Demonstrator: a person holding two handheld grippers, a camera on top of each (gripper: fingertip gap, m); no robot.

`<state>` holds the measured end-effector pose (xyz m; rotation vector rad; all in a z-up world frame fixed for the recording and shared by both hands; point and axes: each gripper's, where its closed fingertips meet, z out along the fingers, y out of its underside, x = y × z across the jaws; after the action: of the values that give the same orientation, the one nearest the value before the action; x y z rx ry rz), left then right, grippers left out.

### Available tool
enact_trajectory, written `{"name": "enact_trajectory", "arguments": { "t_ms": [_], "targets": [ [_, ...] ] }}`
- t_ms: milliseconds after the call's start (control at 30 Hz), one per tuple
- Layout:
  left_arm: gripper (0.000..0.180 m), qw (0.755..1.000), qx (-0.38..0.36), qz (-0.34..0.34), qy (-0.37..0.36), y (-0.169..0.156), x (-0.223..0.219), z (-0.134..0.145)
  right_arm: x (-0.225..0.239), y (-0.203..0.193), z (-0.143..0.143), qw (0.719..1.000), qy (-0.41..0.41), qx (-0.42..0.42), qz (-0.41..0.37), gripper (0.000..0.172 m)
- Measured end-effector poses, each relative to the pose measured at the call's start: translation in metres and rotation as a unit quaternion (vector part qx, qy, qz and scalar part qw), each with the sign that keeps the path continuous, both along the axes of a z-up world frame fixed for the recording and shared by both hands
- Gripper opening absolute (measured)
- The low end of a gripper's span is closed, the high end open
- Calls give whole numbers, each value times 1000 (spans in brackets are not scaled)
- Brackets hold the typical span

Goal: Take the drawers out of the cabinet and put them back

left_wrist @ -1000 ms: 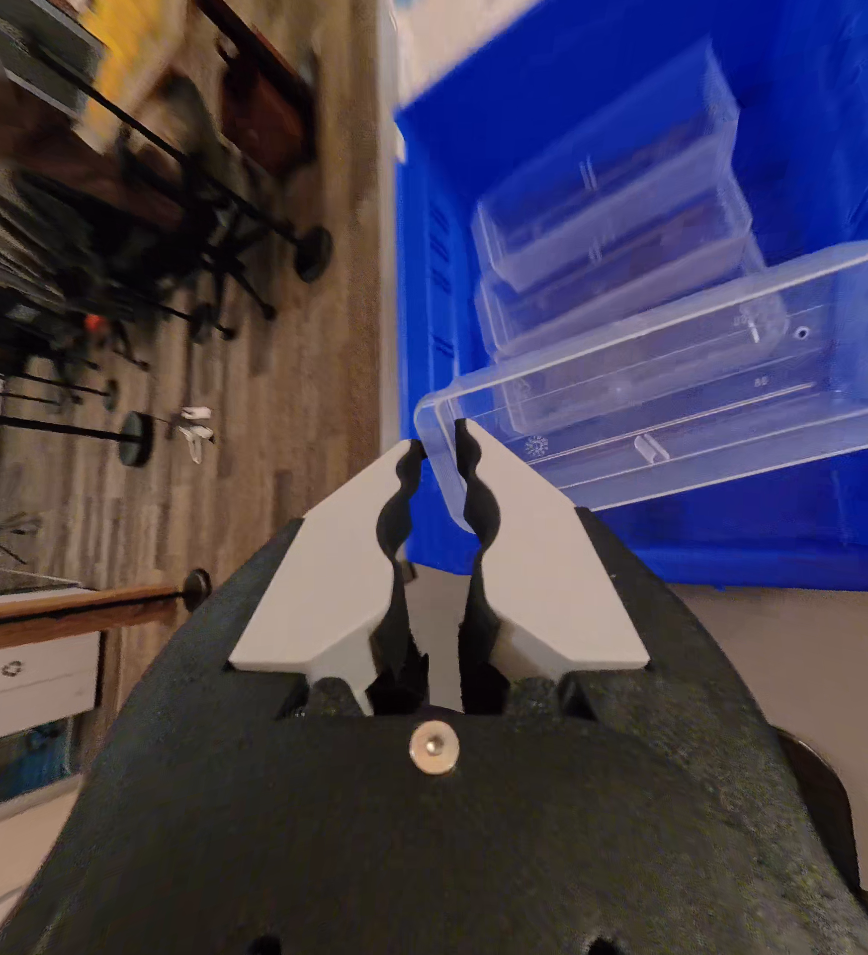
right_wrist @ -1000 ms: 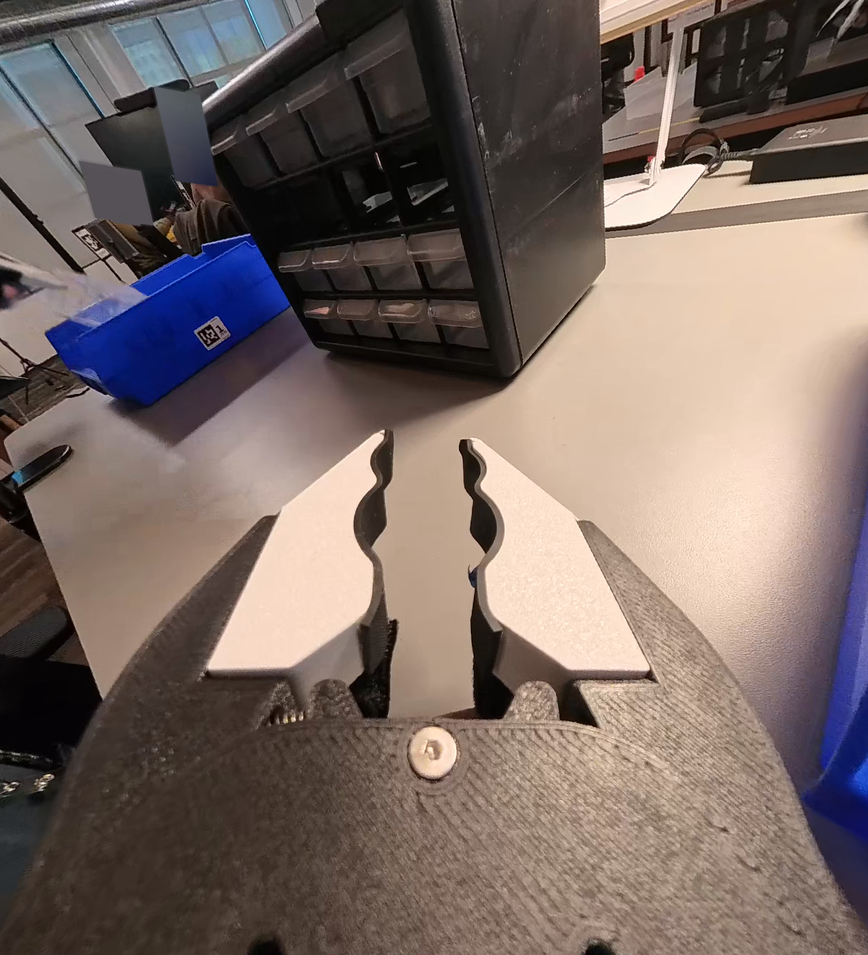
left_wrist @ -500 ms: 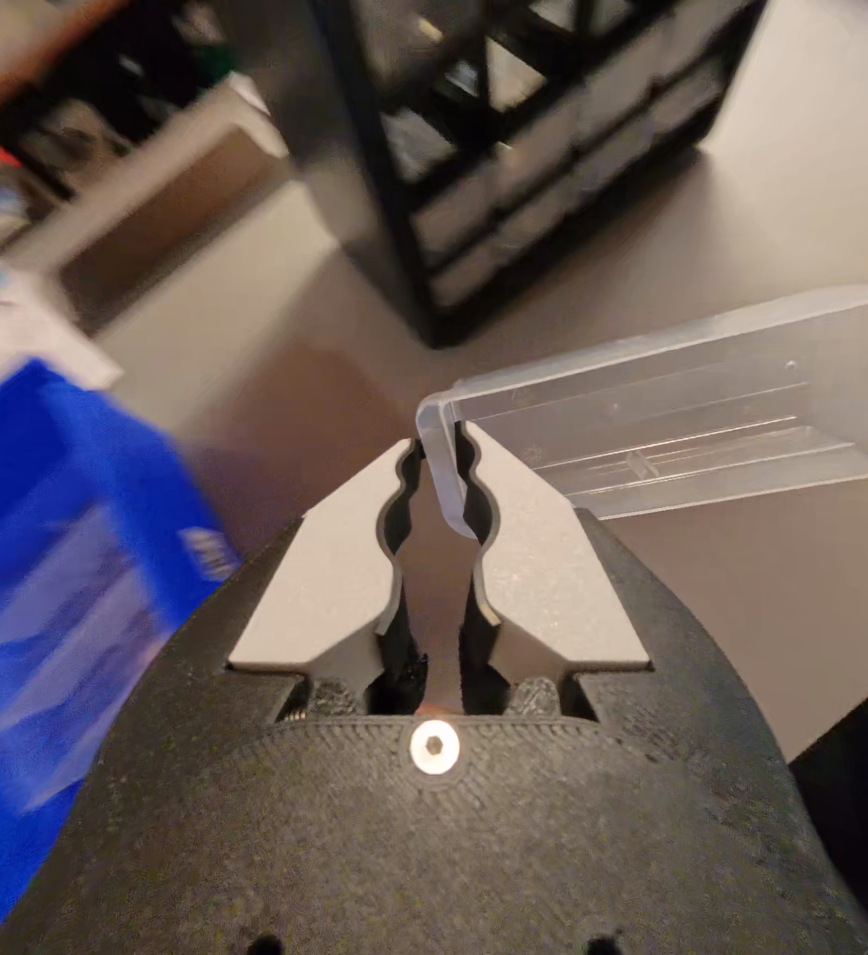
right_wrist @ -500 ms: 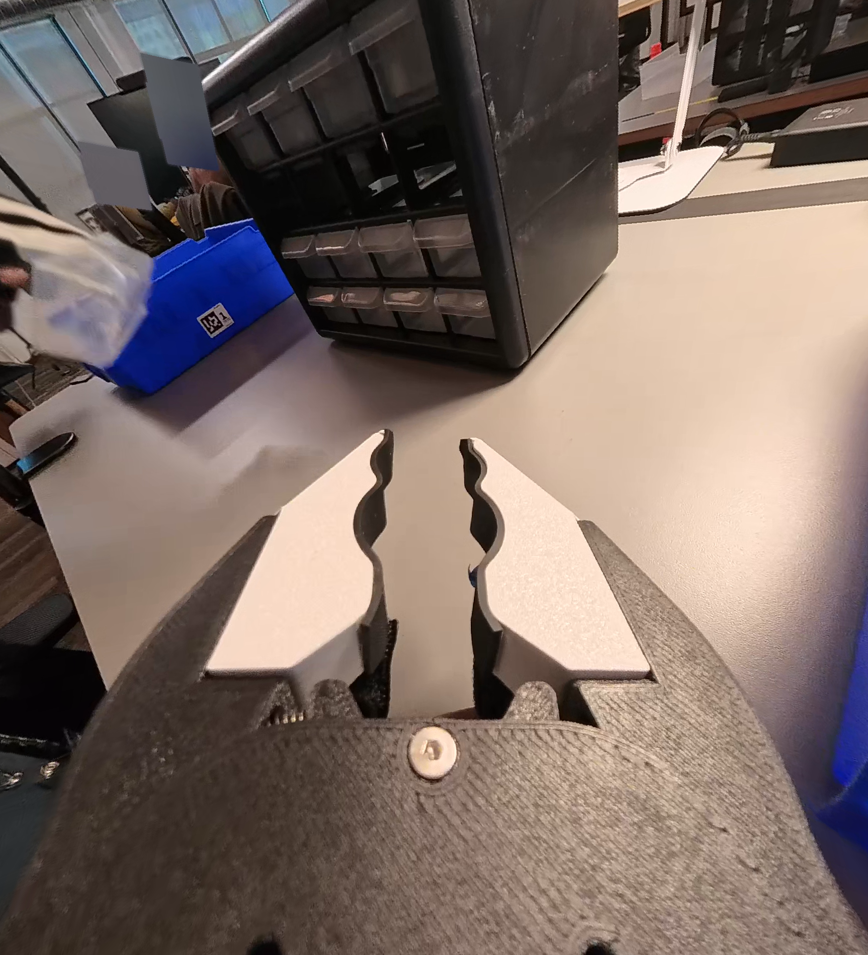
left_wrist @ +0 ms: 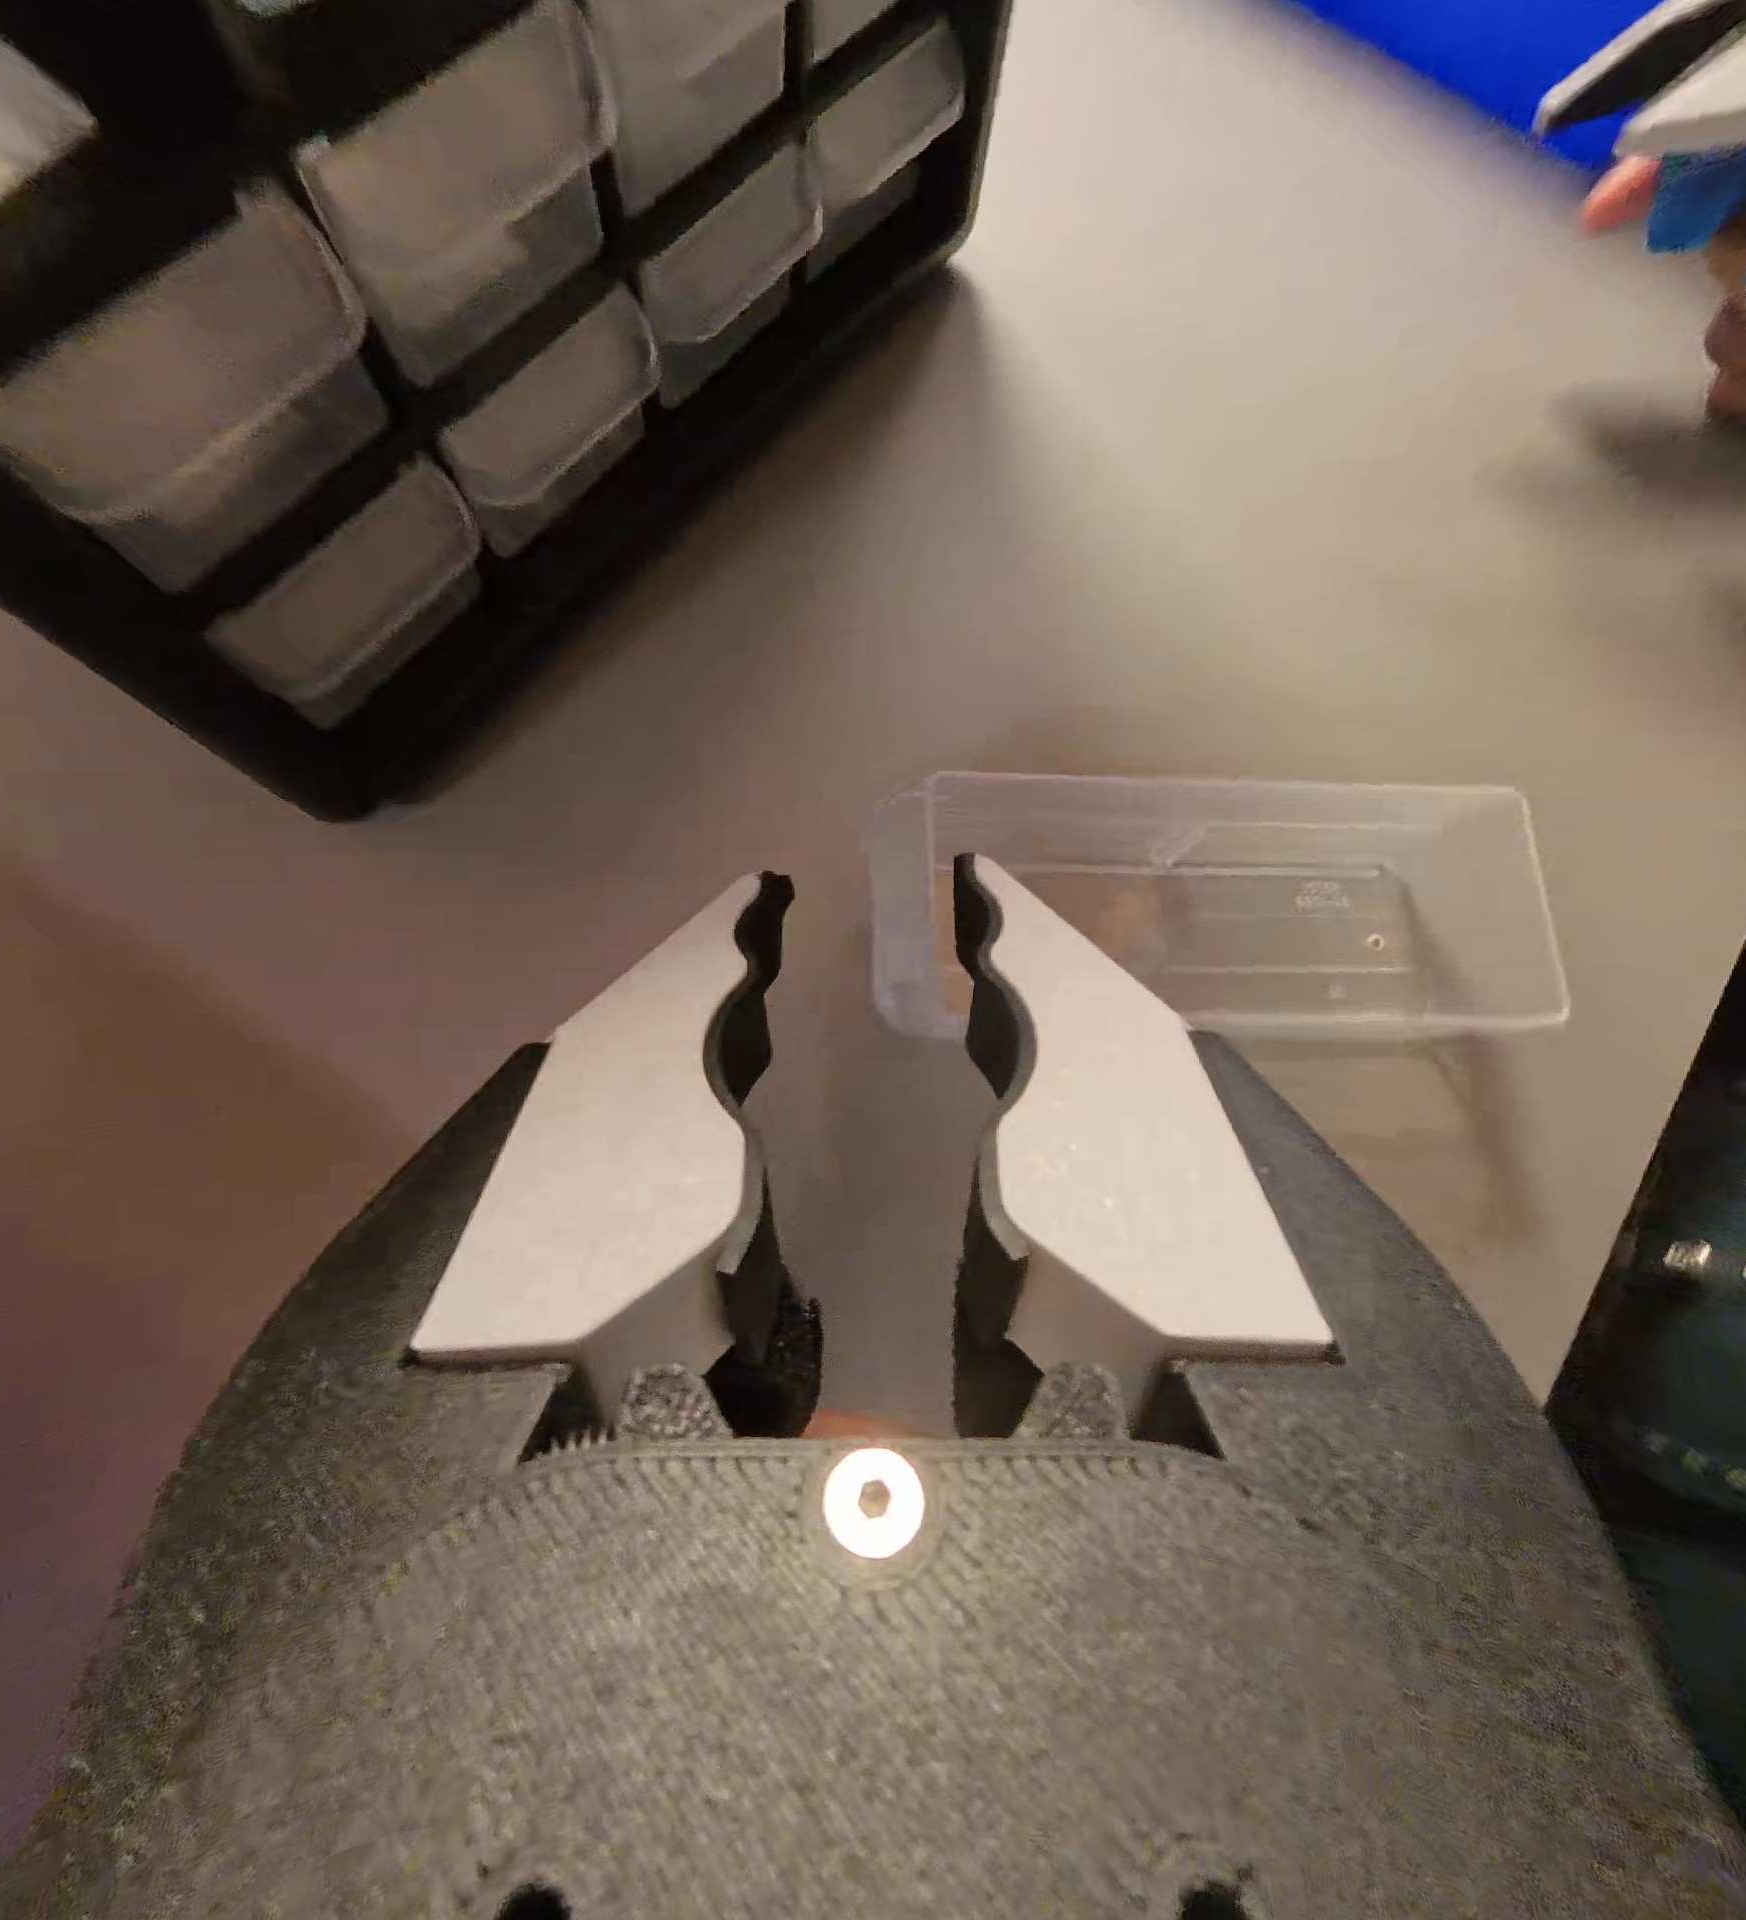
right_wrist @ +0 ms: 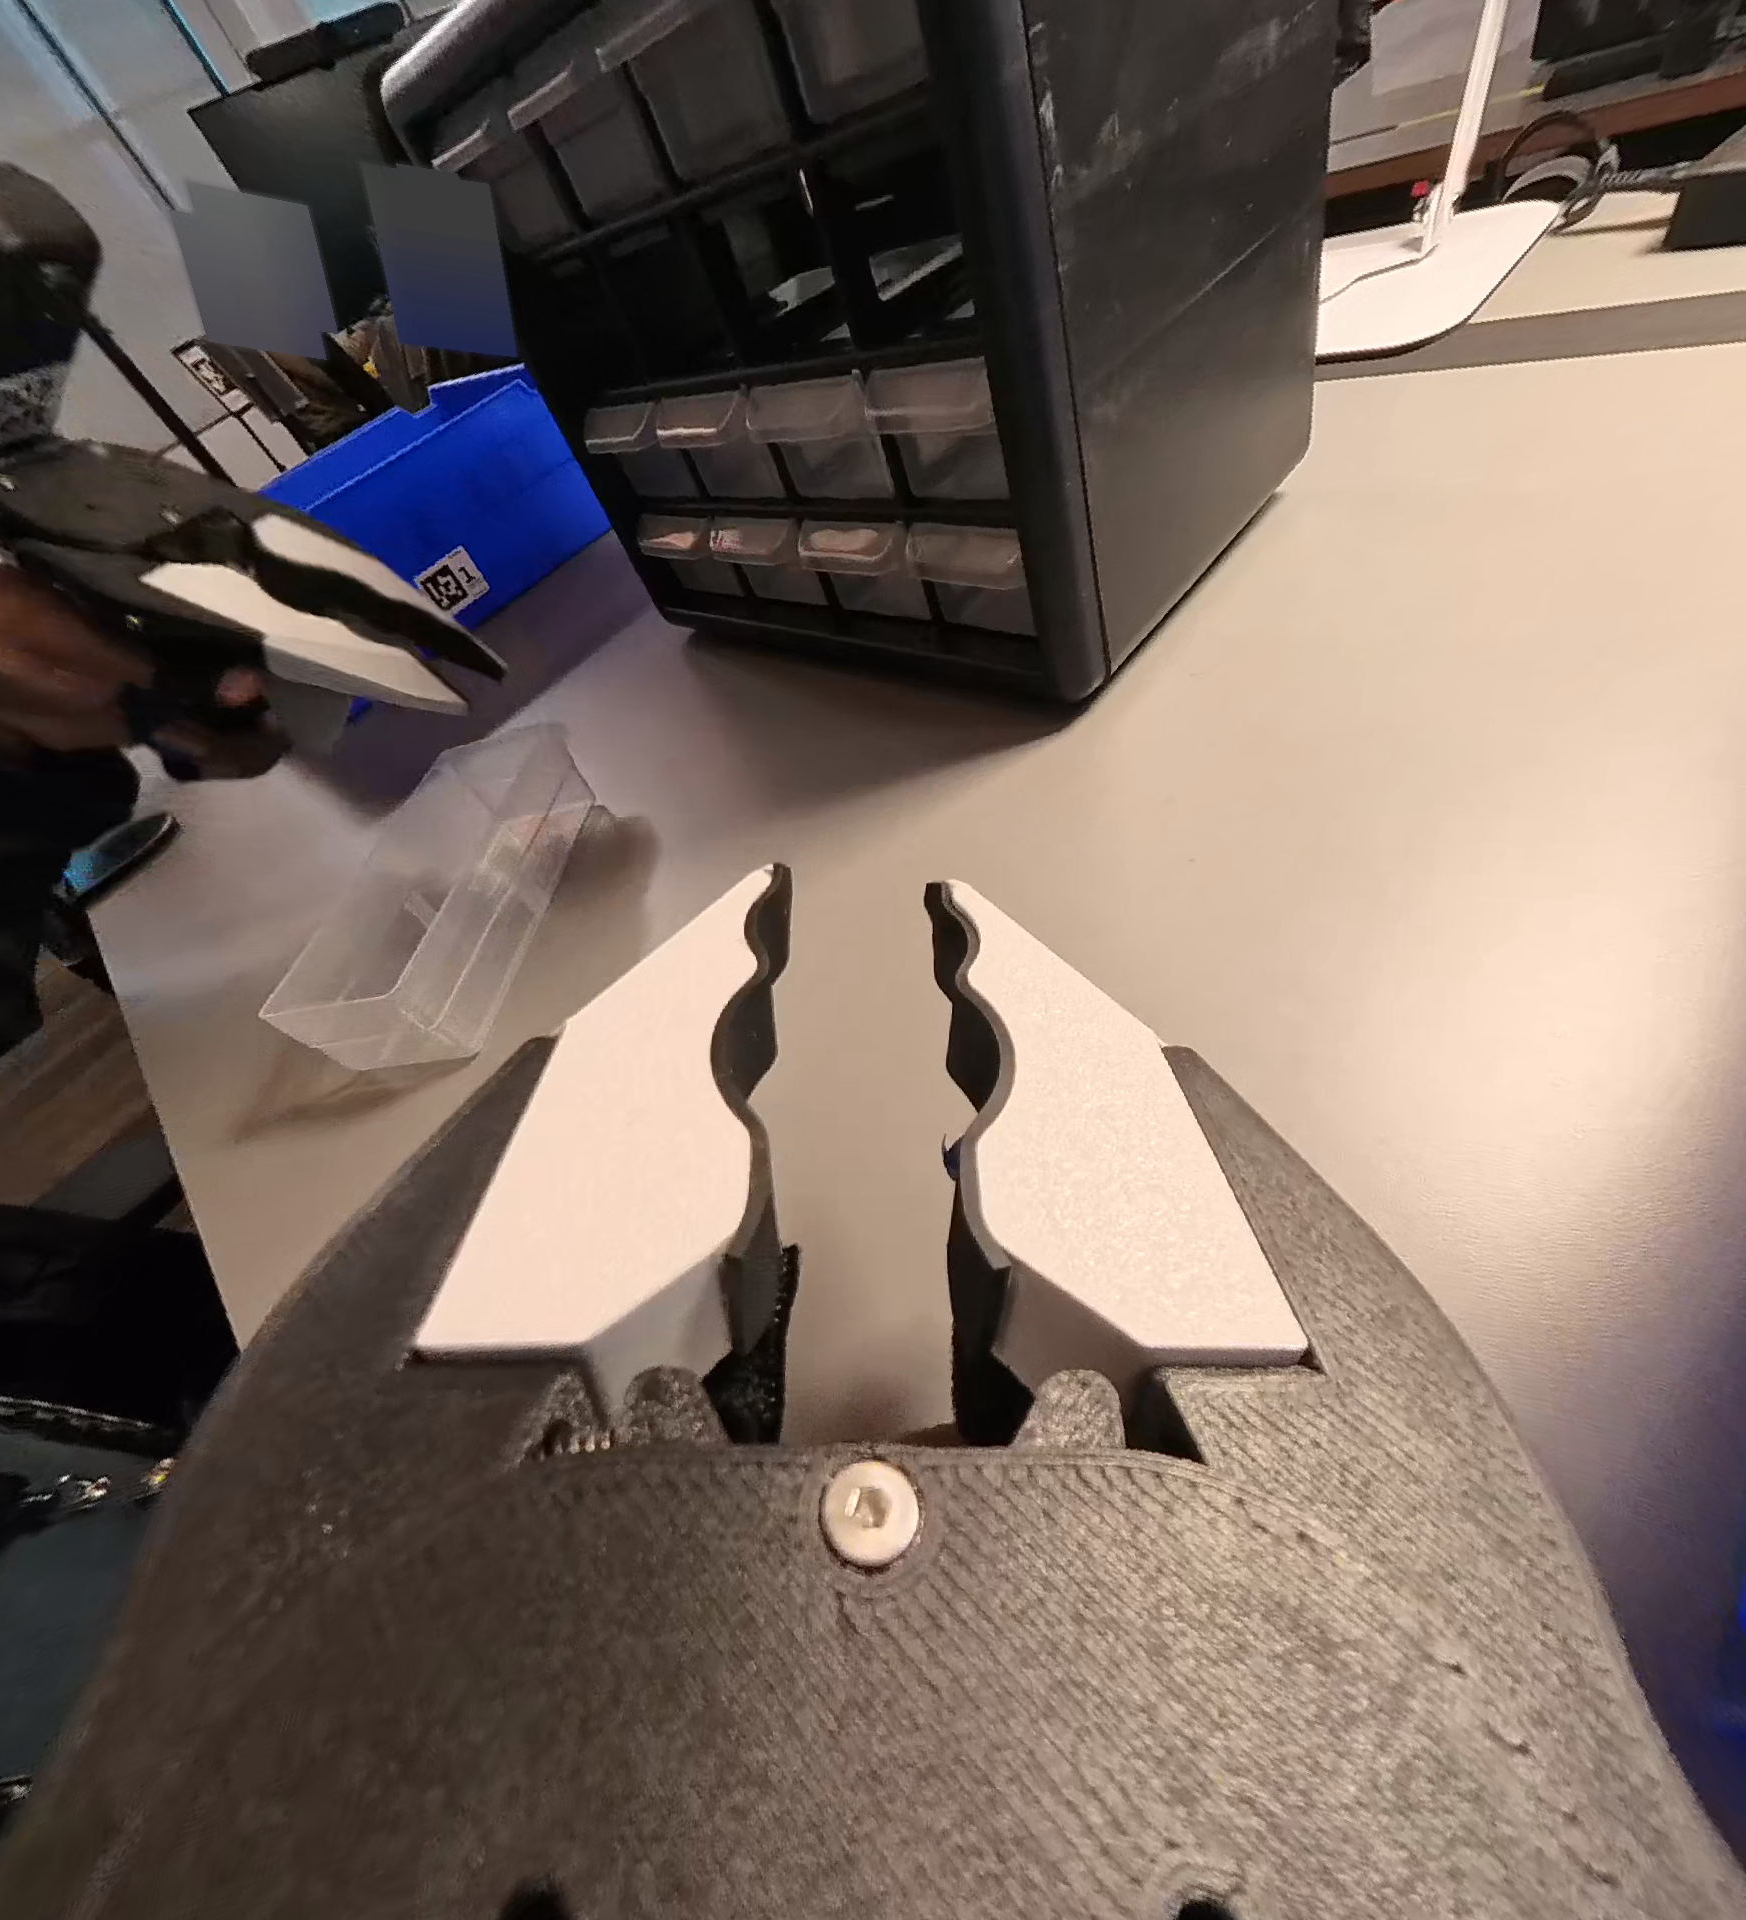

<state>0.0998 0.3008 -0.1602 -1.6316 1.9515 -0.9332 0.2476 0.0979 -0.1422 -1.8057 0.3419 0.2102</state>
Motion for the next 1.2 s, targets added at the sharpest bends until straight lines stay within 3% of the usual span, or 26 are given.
{"name": "enact_trajectory", "arguments": {
  "t_ms": [33,133,233,367,567,700,867,1000,1200],
  "targets": [
    [33,1000,16,-22,-5,3,-4,3,-1,1,-1,1000,-1,-2,4,29],
    [39,988,96,-124,-13,7,-17,5,-3,4,-2,1000,-2,-8,12,29],
    [46,958,195,-210,12,16,-28,-4,-6,8,-4,1000,-3,-15,22,29],
    [49,931,261,-240,83,34,-23,-35,-8,10,-6,999,-4,-21,28,29],
    [43,952,140,-271,19,-17,-21,-35,-4,7,-3,1000,8,-8,21,29],
    [46,938,44,-342,-23,-68,-47,-19,-2,7,-3,999,31,-2,25,29],
    [52,936,65,-338,-69,-53,-36,-1,-5,8,-4,999,34,-6,38,29],
    [52,898,84,-418,-103,-82,-42,6,-4,8,-3,999,35,-4,35,29],
    [51,834,56,-541,-95,-129,-63,12,-3,8,-5,998,56,-4,41,29]
  ]
}}
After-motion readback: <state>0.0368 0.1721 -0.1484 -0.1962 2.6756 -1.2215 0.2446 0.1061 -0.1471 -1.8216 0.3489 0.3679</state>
